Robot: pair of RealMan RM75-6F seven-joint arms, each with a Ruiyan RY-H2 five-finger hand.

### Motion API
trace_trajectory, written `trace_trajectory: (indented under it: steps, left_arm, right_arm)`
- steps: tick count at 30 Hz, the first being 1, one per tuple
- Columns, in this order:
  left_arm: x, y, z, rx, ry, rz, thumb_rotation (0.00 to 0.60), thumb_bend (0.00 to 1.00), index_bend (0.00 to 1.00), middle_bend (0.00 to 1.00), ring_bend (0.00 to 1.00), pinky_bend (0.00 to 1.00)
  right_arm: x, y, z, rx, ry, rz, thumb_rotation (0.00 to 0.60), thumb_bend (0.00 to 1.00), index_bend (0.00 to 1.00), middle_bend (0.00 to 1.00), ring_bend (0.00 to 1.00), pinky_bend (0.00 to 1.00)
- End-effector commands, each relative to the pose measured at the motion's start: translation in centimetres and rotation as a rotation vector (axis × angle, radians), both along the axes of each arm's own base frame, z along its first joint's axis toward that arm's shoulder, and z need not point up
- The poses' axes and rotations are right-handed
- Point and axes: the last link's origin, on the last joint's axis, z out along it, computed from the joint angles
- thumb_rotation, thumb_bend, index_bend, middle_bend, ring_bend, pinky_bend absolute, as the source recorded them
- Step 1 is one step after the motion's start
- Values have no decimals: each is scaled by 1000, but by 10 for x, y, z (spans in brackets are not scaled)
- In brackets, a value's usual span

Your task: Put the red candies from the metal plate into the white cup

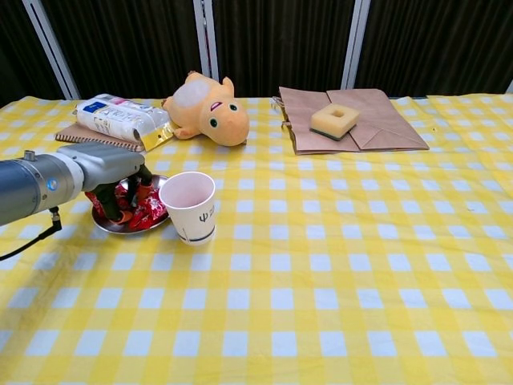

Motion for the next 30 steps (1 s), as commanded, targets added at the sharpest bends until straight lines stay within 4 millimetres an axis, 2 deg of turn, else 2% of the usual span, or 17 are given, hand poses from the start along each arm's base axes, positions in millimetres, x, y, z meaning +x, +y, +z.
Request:
trace_trajectory:
  steps: [1,12,30]
  left_arm:
    - [0,0,2,5,0,-1,600,425,460,501,871,914]
    - [4,5,16,43,-14,-18,600,428,496,563,877,918]
    - [11,2,31,75,-50,-39,600,439,491,570,878,918]
  right_arm:
    - [0,0,0,-1,0,0,600,424,0,0,0,0]
    - [0,0,0,-3,0,1,600,424,0,0,0,0]
    - [1,1,1,-4,-4,5,600,424,0,0,0,0]
